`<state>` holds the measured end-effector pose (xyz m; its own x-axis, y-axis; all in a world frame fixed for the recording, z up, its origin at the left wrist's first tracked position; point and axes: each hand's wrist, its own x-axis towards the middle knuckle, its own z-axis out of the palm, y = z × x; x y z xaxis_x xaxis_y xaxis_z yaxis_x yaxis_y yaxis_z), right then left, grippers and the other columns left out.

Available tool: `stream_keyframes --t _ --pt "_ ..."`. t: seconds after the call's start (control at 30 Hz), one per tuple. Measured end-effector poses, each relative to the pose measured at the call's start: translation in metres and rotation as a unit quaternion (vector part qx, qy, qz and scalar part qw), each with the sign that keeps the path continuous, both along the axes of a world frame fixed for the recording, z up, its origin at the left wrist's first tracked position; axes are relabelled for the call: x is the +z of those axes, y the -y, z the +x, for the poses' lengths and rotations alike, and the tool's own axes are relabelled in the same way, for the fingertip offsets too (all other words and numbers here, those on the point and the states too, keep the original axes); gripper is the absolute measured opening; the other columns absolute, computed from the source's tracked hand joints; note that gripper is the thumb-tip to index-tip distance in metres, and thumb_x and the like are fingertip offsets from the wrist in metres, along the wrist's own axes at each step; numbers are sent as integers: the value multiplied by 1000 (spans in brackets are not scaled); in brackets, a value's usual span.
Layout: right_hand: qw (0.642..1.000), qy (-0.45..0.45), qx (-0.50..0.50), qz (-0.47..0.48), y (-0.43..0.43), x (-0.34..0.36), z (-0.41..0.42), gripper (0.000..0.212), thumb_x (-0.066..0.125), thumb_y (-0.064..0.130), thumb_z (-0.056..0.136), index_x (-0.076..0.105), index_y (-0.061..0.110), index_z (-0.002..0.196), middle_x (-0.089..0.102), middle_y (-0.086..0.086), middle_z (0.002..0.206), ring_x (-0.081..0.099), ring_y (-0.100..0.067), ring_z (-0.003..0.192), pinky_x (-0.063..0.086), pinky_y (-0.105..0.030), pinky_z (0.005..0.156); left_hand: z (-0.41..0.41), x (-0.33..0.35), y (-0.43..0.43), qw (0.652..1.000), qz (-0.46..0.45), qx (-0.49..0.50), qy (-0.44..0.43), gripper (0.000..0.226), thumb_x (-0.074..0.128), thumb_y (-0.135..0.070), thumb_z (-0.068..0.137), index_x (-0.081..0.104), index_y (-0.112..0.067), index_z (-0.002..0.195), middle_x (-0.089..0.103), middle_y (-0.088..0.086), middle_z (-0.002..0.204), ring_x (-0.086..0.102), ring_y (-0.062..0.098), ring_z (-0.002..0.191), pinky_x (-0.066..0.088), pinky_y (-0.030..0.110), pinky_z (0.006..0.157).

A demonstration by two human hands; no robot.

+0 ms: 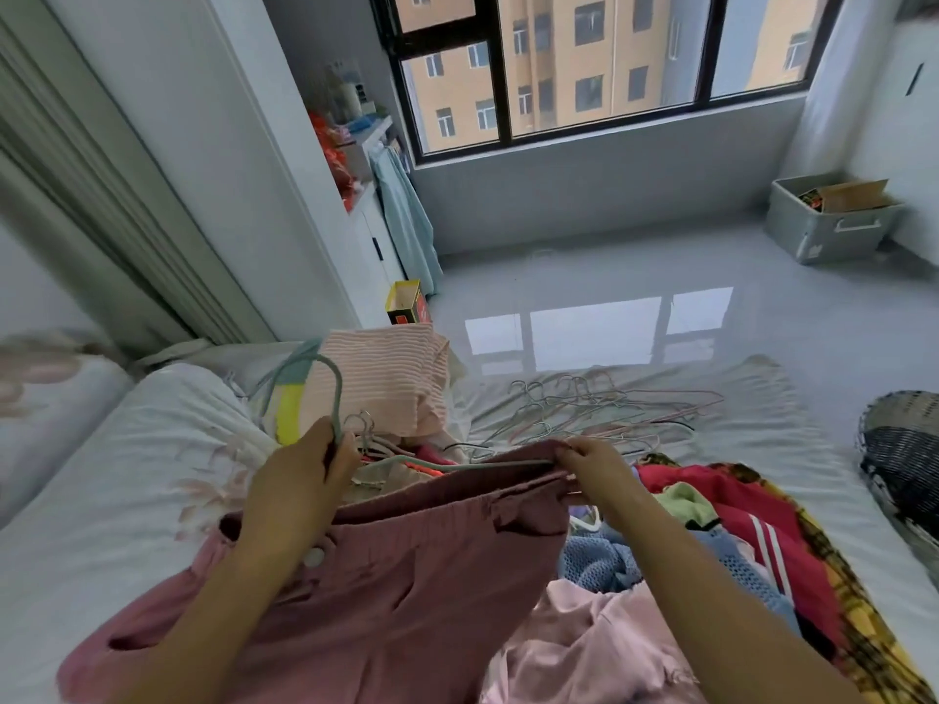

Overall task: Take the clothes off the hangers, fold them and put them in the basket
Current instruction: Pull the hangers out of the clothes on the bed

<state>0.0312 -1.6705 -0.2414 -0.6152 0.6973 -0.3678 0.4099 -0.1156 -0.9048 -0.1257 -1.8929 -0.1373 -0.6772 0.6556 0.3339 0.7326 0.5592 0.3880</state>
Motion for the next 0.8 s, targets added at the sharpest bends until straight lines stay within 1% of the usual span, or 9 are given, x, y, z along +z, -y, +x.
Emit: stream_keyframes --t 0.07,0.13,0.2,0.33,0.4,0.5,0.67,0.73,0.8 --pt "998 -8 5 -54 0 2 6 21 46 11 96 62 15 83 57 -8 68 58 -19 52 54 -30 53 -1 -1 3 999 20 19 18 36 50 -17 94 34 -19 62 47 8 52 45 24 51 29 28 49" --pt "997 -14 16 -80 -1 4 11 18 46 11 95 62 14 87 56 -5 65 56 -15 48 52 -26 49 1 -2 4 998 30 36 30 38 50 -15 94 33 -18 61 46 9 52 43 21 50 28 27 49" --pt "993 -22 19 -114 -5 4 16 16 46 11 96 61 12 90 55 -6 65 56 -17 49 53 -25 48 3 -5 3 997 36 52 37 38 50 -16 94 33 -17 60 46 8 51 42 21 51 28 28 49" --pt "979 -28 12 -201 -12 -5 23 11 50 12 96 57 7 88 57 -10 67 61 -19 48 56 -28 48 3 -13 6 993 46 93 55 33 49 -16 95 42 -5 64 54 20 58 49 33 58 36 40 55" --pt "969 -35 1 -244 -13 -11 25 15 51 11 95 57 6 82 61 -8 60 63 -19 47 57 -30 48 4 -15 9 990 45 112 67 32 49 -16 95 46 0 68 55 21 60 50 34 60 37 41 58" --pt "961 -47 1 -272 -9 -15 26 17 51 8 94 56 3 79 59 -8 53 63 -18 45 56 -32 46 10 -15 15 987 45 136 74 34 49 -16 95 45 -6 63 55 18 59 50 33 61 35 39 58" --pt "980 -17 -1 -198 -5 -12 19 18 50 4 94 56 4 77 54 -12 69 61 -25 55 57 -35 48 34 -17 21 987 41 148 40 35 50 -17 94 38 -13 62 45 5 53 43 27 56 27 34 54" --pt "994 -1 4 -108 -1 -15 16 23 47 6 93 57 9 73 55 -12 69 61 -29 65 59 -44 62 42 -17 23 990 31 137 24 24 51 -17 94 47 -6 73 51 11 58 48 30 58 28 33 55" --pt "999 28 27 -5 7 -17 14 26 43 10 94 56 13 72 54 -9 71 61 -30 72 57 -42 62 45 -20 27 990 25 139 -3 19 52 -14 93 54 3 84 59 24 67 55 39 67 30 34 59"
